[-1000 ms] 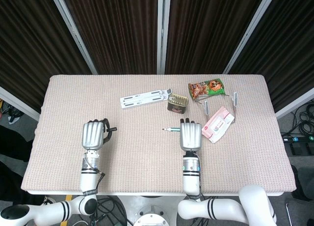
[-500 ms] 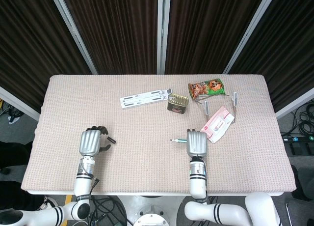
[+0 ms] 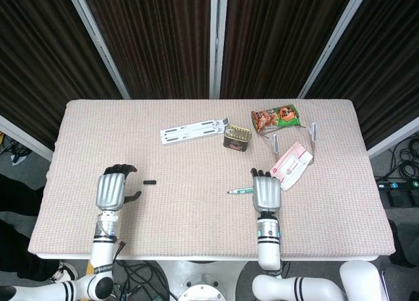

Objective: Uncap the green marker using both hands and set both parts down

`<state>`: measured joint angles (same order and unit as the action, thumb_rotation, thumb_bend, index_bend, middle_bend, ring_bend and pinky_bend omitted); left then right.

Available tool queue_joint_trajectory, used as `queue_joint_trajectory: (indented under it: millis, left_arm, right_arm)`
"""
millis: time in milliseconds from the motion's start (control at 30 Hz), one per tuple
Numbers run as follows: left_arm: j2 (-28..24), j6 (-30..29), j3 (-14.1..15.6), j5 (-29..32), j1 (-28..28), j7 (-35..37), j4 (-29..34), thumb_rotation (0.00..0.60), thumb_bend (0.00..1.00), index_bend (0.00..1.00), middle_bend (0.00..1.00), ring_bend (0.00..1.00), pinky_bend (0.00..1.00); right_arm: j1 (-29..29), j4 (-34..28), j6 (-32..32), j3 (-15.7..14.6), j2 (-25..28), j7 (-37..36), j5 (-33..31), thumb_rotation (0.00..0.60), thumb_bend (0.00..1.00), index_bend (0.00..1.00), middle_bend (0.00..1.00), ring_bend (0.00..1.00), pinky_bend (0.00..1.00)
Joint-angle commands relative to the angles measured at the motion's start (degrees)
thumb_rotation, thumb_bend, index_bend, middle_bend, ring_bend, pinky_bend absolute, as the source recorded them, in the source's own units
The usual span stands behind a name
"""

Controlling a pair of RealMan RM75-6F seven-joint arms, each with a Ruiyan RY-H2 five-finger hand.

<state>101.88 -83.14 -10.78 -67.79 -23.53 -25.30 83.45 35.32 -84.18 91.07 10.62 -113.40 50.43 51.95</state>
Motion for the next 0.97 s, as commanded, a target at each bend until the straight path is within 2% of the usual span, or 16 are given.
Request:
queue_joint_trajectory:
  millis: [33, 67, 100, 167, 300, 400, 533, 667, 800, 967]
  left_arm:
    - [-3.77, -6.12, 1.65, -1.93, 4.08, -3.81, 6.36, 0.6, 0.0, 0.33, 0.33, 0.24, 0.26]
    - [-4.33, -7.37, 2.36, -1.9, 5.26, -4.34, 7.56, 0.6, 0.0, 0.31, 0.31, 0.21, 0.24]
    - [-4.91, -8.86, 3.46, -1.75, 6.87, -4.85, 8.83, 0.6, 0.0, 0.3, 0.3, 0.2, 0.22]
    - [-5.34, -10.89, 5.31, -1.54, 9.31, -5.28, 9.87, 0.6, 0.0, 0.25, 0.22, 0.14, 0.18]
    - [-3.47, -16.03, 8.59, -2.49, 14.74, -2.97, 8.33, 0.6, 0.0, 0.17, 0.1, 0.08, 0.13]
    - [-1.36, -18.56, 9.79, -2.72, 17.99, -0.84, 5.92, 0.6, 0.0, 0.14, 0.08, 0.07, 0.12]
    - [0.51, -20.76, 10.87, -4.81, 20.51, 1.14, 3.38, 0.6, 0.0, 0.13, 0.08, 0.07, 0.11]
    - [1.25, -21.52, 11.73, -7.36, 21.7, 1.72, 1.57, 0.6, 0.0, 0.12, 0.08, 0.07, 0.11]
    - [0.68, -20.48, 12.03, -8.34, 22.44, 1.73, 1.16, 0.6, 0.0, 0.12, 0.08, 0.07, 0.11]
    - [0.11, -18.39, 12.12, -8.54, 23.22, 3.34, 0.42, 0.6, 0.0, 0.12, 0.08, 0.07, 0.11]
  right_arm:
    - [-4.84, -9.11, 4.55, -5.79, 7.86, -3.57, 7.67, 0.6, 0.03, 0.24, 0.31, 0.21, 0.38]
    - [-5.79, -11.27, 4.21, -7.92, 10.54, -4.06, 8.9, 0.6, 0.03, 0.19, 0.24, 0.12, 0.23]
    - [-6.96, -13.92, 3.49, -10.85, 14.35, -4.5, 10.24, 0.6, 0.03, 0.14, 0.19, 0.06, 0.13]
    - [-9.06, -16.0, 3.97, -14.43, 18.53, -5.2, 12.17, 0.6, 0.03, 0.05, 0.08, 0.0, 0.01]
    - [-14.66, -15.32, 4.99, -20.21, 22.29, -9.75, 14.53, 0.6, 0.04, 0.0, 0.02, 0.0, 0.0]
    - [-18.46, -12.21, 5.4, -21.89, 22.42, -14.58, 15.55, 0.6, 0.04, 0.0, 0.0, 0.0, 0.0]
    - [-21.98, -7.0, 5.06, -22.99, 21.49, -18.58, 17.32, 0.6, 0.09, 0.0, 0.0, 0.0, 0.0]
    - [-24.16, -2.25, 4.32, -22.82, 20.11, -21.36, 19.51, 0.6, 0.17, 0.0, 0.0, 0.0, 0.0]
    - [-25.35, 0.55, 2.49, -21.29, 18.9, -23.2, 20.4, 0.6, 0.21, 0.0, 0.0, 0.0, 0.0]
    - [-25.5, 0.55, 0.83, -18.71, 18.71, -23.28, 21.22, 0.6, 0.24, 0.0, 0.0, 0.0, 0.0]
